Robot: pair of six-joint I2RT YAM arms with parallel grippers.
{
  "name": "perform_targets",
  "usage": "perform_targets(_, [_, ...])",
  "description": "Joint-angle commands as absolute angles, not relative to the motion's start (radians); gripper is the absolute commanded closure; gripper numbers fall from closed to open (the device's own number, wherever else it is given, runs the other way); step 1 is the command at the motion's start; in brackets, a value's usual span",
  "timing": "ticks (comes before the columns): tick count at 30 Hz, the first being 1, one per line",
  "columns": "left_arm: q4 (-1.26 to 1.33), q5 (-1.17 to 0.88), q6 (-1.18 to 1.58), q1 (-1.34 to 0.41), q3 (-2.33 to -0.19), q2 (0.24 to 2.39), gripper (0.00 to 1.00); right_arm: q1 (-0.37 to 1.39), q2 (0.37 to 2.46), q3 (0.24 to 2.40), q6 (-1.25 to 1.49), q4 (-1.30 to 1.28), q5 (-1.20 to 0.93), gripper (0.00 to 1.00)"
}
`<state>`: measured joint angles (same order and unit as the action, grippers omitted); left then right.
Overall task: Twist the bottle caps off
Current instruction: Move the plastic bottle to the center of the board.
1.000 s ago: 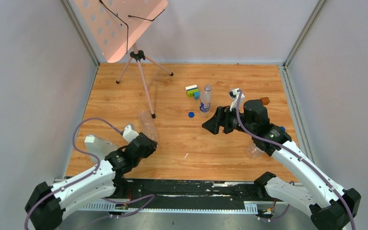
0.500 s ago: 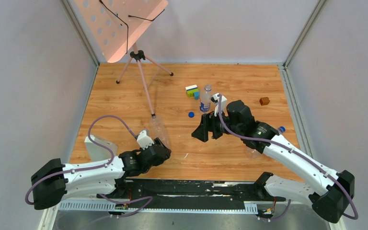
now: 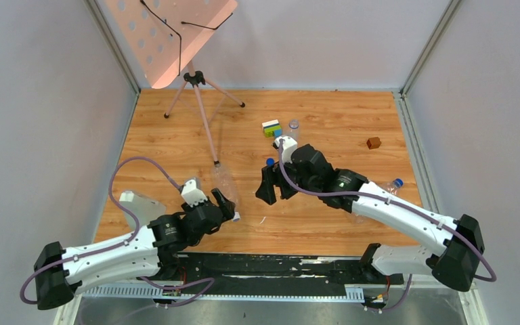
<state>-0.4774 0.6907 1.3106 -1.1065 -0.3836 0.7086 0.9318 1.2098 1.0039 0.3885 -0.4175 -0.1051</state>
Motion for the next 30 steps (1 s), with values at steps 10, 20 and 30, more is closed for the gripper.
perform_targets(10, [-0.959,1.096,1.302,-1.106,-0.591,0.647,0.00,0.985,1.521,1.143,0.494,-0.305,-0.067,0.16])
perform_targets(20, [-0.944,1.023,1.127,-0.968,-0.599,0.561,0.00,1.006,1.795,1.290,0.538,-0.226,-0.113,0.15])
perform_targets(30, [-0.954,1.007,1.111,-0.964,-0.586,0.474,0.00,1.016,1.962,1.349,0.499,-0.215,-0.132,0.21])
